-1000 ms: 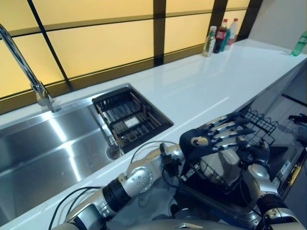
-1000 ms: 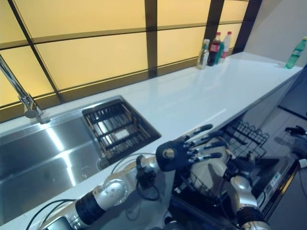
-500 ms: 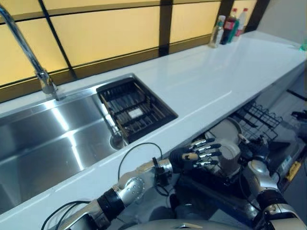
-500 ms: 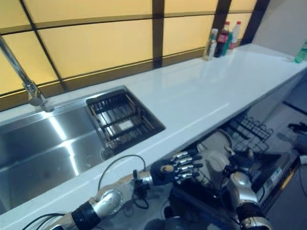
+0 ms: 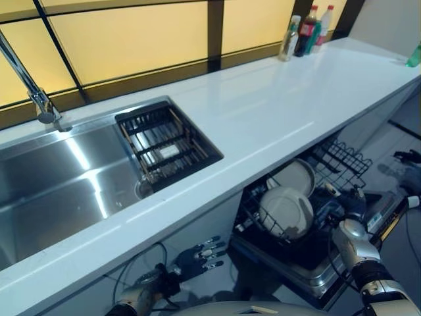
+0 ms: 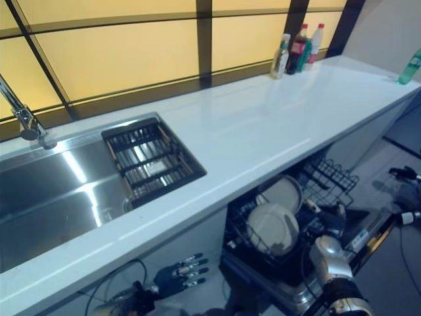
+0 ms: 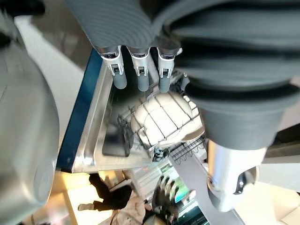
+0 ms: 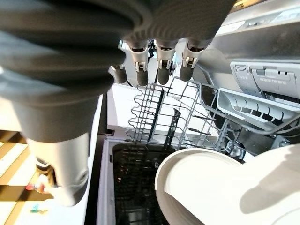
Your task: Pick up plates and place into dishwasher.
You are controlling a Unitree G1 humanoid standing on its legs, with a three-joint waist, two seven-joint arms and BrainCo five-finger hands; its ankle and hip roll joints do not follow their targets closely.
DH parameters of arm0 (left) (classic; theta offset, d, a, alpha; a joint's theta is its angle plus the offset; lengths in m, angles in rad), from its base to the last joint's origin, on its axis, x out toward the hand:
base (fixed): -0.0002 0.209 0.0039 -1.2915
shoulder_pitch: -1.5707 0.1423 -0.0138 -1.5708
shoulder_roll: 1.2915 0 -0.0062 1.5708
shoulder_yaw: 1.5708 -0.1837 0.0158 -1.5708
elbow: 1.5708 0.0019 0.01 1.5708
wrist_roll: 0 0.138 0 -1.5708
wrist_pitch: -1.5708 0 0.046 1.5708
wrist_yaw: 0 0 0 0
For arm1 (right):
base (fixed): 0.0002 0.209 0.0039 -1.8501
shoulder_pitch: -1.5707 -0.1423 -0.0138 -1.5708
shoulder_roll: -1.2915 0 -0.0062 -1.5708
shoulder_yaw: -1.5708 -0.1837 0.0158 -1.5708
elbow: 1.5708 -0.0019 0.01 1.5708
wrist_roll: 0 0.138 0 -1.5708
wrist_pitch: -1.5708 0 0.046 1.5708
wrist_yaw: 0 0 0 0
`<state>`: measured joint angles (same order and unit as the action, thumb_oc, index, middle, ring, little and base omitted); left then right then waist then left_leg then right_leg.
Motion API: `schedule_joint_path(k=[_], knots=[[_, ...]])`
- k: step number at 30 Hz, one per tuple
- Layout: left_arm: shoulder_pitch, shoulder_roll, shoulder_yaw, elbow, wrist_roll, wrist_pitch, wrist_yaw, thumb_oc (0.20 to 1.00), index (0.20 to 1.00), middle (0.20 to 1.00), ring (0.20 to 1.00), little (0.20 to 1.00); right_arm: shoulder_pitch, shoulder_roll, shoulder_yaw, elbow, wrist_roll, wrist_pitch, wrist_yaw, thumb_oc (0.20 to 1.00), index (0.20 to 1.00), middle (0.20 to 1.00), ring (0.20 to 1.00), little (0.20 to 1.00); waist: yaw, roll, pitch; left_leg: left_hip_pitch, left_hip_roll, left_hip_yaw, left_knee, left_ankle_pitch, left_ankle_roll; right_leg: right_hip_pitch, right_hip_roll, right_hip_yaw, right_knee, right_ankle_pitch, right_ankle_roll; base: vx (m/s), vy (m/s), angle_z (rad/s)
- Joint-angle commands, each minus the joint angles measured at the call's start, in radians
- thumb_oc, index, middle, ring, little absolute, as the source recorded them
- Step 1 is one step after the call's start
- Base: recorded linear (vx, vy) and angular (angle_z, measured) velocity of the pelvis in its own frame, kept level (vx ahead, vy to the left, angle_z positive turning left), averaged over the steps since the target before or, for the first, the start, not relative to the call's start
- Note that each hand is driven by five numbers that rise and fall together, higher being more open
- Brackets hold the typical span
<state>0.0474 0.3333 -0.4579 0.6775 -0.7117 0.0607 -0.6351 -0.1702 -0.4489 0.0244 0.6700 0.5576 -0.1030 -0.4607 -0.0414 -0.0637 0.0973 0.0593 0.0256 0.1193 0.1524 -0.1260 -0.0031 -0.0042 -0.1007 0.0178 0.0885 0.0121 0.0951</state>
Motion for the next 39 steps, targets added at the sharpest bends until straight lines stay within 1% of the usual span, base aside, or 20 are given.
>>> schedule_joint_path(k=[1, 2, 3, 5, 7, 8, 10, 11, 12, 14, 17, 21, 25, 27, 29, 33, 36, 39], knots=[[0.018, 0.006, 0.031, 0.023, 0.137, -0.091, 0.097, 1.0, 1.0, 1.0, 1.0, 1.0, -0.029, -0.011, -0.045, -0.022, 0.089, -0.047, 0.01, 1.0, 1.0, 1.0, 1.0, 1.0, 0.007, 0.003, -0.013, -0.019, -0.053, -0.022, -0.021, -0.032, 0.097, -0.09, -0.029, -0.016, 0.079, 0.113, 0.054, 0.07, -0.052, 0.06], [0.018, 0.009, 0.037, 0.043, 0.178, -0.107, 0.135, 1.0, 1.0, 1.0, 1.0, 1.0, -0.029, -0.006, -0.055, -0.008, 0.127, -0.053, 0.015, 1.0, 1.0, 1.0, 1.0, 1.0, 0.01, 0.002, -0.011, -0.023, -0.053, -0.025, -0.017, -0.032, 0.096, -0.089, -0.03, -0.02, 0.08, 0.112, 0.054, 0.08, -0.056, 0.11], [0.019, 0.012, 0.05, 0.105, 0.223, -0.148, 0.174, 1.0, 1.0, 1.0, 1.0, 1.0, -0.028, 0.007, -0.083, 0.032, 0.195, -0.068, 0.028, 1.0, 1.0, 1.0, 1.0, 1.0, 0.017, 0.001, -0.008, -0.028, -0.052, -0.031, -0.01, -0.031, 0.094, -0.091, -0.032, -0.029, 0.082, 0.113, 0.055, 0.09, -0.053, 0.14], [0.023, 0.007, 0.087, 0.2, 0.294, -0.2, 0.242, 1.0, 1.0, 1.0, 1.0, 1.0, -0.024, 0.035, -0.121, 0.087, 0.285, -0.08, 0.045, 1.0, 1.0, 1.0, 1.0, 1.0, 0.03, -0.002, -0.002, -0.032, -0.054, -0.04, -0.002, -0.033, 0.093, -0.091, -0.038, -0.044, 0.08, 0.116, 0.055, 0.1, -0.046, 0.15], [0.026, 0.004, 0.108, 0.275, 0.386, -0.245, 0.323, 1.0, 1.0, 1.0, 1.0, 1.0, -0.03, 0.062, -0.143, 0.142, 0.352, -0.087, 0.079, 1.0, 1.0, 1.0, 1.0, 1.0, 0.043, -0.003, 0.003, -0.036, -0.058, -0.05, 0.005, -0.036, 0.092, -0.091, -0.044, -0.061, 0.079, 0.123, 0.058, 0.1, -0.038, 0.24], [0.034, 0.004, 0.118, 0.325, 0.42, -0.273, 0.35, 1.0, 1.0, 1.0, 1.0, 1.0, -0.032, 0.074, -0.146, 0.164, 0.366, -0.09, 0.081, 1.0, 1.0, 1.0, 1.0, 1.0, 0.052, -0.004, 0.007, -0.041, -0.06, -0.056, 0.014, -0.036, 0.09, -0.092, -0.047, -0.067, 0.078, 0.126, 0.059, 0.09, -0.046, 0.31], [0.052, 0.006, 0.138, 0.403, 0.496, -0.304, 0.394, 1.0, 1.0, 1.0, 1.0, 1.0, -0.038, 0.086, -0.146, 0.213, 0.39, -0.099, 0.077, 1.0, 1.0, 1.0, 1.0, 1.0, 0.072, -0.006, 0.017, -0.054, -0.064, -0.064, 0.034, -0.04, 0.089, -0.094, -0.053, -0.082, 0.075, 0.126, 0.059, 0.08, -0.048, 0.16], [0.055, 0.006, 0.14, 0.414, 0.518, -0.307, 0.406, 1.0, 1.0, 1.0, 1.0, 1.0, -0.04, 0.087, -0.147, 0.224, 0.392, -0.101, 0.072, 1.0, 1.0, 1.0, 1.0, 1.0, 0.076, -0.006, 0.019, -0.057, -0.064, -0.065, 0.039, -0.042, 0.089, -0.094, -0.054, -0.086, 0.074, 0.126, 0.06, 0.06, -0.037, 0.1], [0.064, 0.007, 0.141, 0.446, 0.554, -0.325, 0.423, 1.0, 1.0, 1.0, 1.0, 1.0, -0.044, 0.086, -0.152, 0.247, 0.398, -0.106, 0.068, 1.0, 1.0, 1.0, 1.0, 1.0, 0.082, -0.006, 0.023, -0.064, -0.065, -0.067, 0.048, -0.043, 0.087, -0.095, -0.055, -0.091, 0.075, 0.125, 0.059, 0.05, -0.022, 0.19], [0.086, 0.017, 0.135, 0.498, 0.623, -0.344, 0.464, 1.0, 1.0, 1.0, 1.0, 1.0, -0.05, 0.089, -0.163, 0.295, 0.446, -0.124, 0.09, 1.0, 1.0, 1.0, 1.0, 1.0, 0.094, -0.001, 0.038, -0.08, -0.066, -0.074, 0.069, -0.046, 0.085, -0.101, -0.058, -0.101, 0.081, 0.124, 0.057, 0.06, -0.005, 0.23], [0.104, 0.029, 0.125, 0.526, 0.661, -0.349, 0.489, 1.0, 1.0, 1.0, 1.0, 1.0, -0.065, 0.093, -0.165, 0.327, 0.477, -0.14, 0.097, 1.0, 1.0, 1.0, 1.0, 1.0, 0.107, 0.008, 0.056, -0.099, -0.07, -0.083, 0.087, -0.044, 0.084, -0.109, -0.063, -0.112, 0.089, 0.122, 0.055, 0.03, 0.011, 0.28], [0.112, 0.047, 0.124, 0.521, 0.631, -0.349, 0.486, 1.0, 1.0, 1.0, 1.0, 1.0, -0.081, 0.082, -0.182, 0.358, 0.481, -0.168, 0.052, 1.0, 1.0, 1.0, 1.0, 1.0, 0.114, 0.021, 0.08, -0.13, -0.067, -0.087, 0.11, -0.039, 0.081, -0.126, -0.067, -0.124, 0.101, 0.11, 0.049, -0.02, 0.01, 0.13], [0.114, 0.054, 0.15, 0.503, 0.594, -0.324, 0.49, 1.0, 1.0, 1.0, 1.0, 1.0, -0.09, 0.074, -0.197, 0.332, 0.428, -0.23, -0.03, 1.0, 1.0, 1.0, 1.0, 1.0, 0.118, 0.028, 0.105, -0.158, -0.063, -0.095, 0.128, -0.033, 0.077, -0.137, -0.064, -0.126, 0.108, 0.099, 0.044, -0.05, -0.008, 0.11], [0.122, 0.051, 0.159, 0.497, 0.612, -0.314, 0.503, 1.0, 1.0, 1.0, 1.0, 1.0, -0.08, 0.073, -0.199, 0.289, 0.393, -0.262, -0.09, 1.0, 1.0, 1.0, 1.0, 1.0, 0.113, 0.026, 0.112, -0.161, -0.059, -0.094, 0.132, -0.034, 0.077, -0.142, -0.062, -0.123, 0.112, 0.094, 0.044, -0.01, -0.009, 0.02], [0.137, 0.045, 0.162, 0.491, 0.618, -0.306, 0.506, 1.0, 1.0, 1.0, 1.0, 1.0, -0.052, 0.078, -0.207, 0.229, 0.354, -0.28, -0.143, 1.0, 1.0, 1.0, 1.0, 1.0, 0.1, 0.024, 0.116, -0.163, -0.055, -0.09, 0.136, -0.036, 0.077, -0.15, -0.059, -0.117, 0.121, 0.095, 0.045, 0.0, 0.0, 0.0], [0.164, 0.032, 0.16, 0.483, 0.607, -0.295, 0.506, 1.0, 1.0, 1.0, 1.0, 1.0, -0.005, 0.078, -0.223, 0.155, 0.301, -0.297, -0.193, 1.0, 1.0, 1.0, 1.0, 1.0, 0.079, 0.022, 0.121, -0.16, -0.049, -0.082, 0.14, -0.038, 0.078, -0.156, -0.055, -0.105, 0.126, 0.09, 0.046, 0.0, -0.012, -0.02], [0.174, 0.025, 0.167, 0.49, 0.619, -0.299, 0.503, 1.0, 1.0, 1.0, 1.0, 1.0, 0.031, 0.079, -0.244, 0.123, 0.299, -0.3, -0.172, 1.0, 1.0, 1.0, 1.0, 1.0, 0.065, 0.017, 0.121, -0.16, -0.049, -0.079, 0.143, -0.042, 0.08, -0.16, -0.053, -0.097, 0.133, 0.092, 0.049, 0.01, -0.033, -0.03], [0.171, 0.022, 0.164, 0.5, 0.625, -0.308, 0.504, 1.0, 1.0, 1.0, 1.0, 1.0, 0.054, 0.079, -0.26, 0.133, 0.365, -0.28, -0.083, 1.0, 1.0, 1.0, 1.0, 1.0, 0.055, 0.012, 0.12, -0.16, -0.047, -0.074, 0.148, -0.045, 0.081, -0.169, -0.054, -0.092, 0.144, 0.093, 0.052, 0.02, -0.04, -0.03]])
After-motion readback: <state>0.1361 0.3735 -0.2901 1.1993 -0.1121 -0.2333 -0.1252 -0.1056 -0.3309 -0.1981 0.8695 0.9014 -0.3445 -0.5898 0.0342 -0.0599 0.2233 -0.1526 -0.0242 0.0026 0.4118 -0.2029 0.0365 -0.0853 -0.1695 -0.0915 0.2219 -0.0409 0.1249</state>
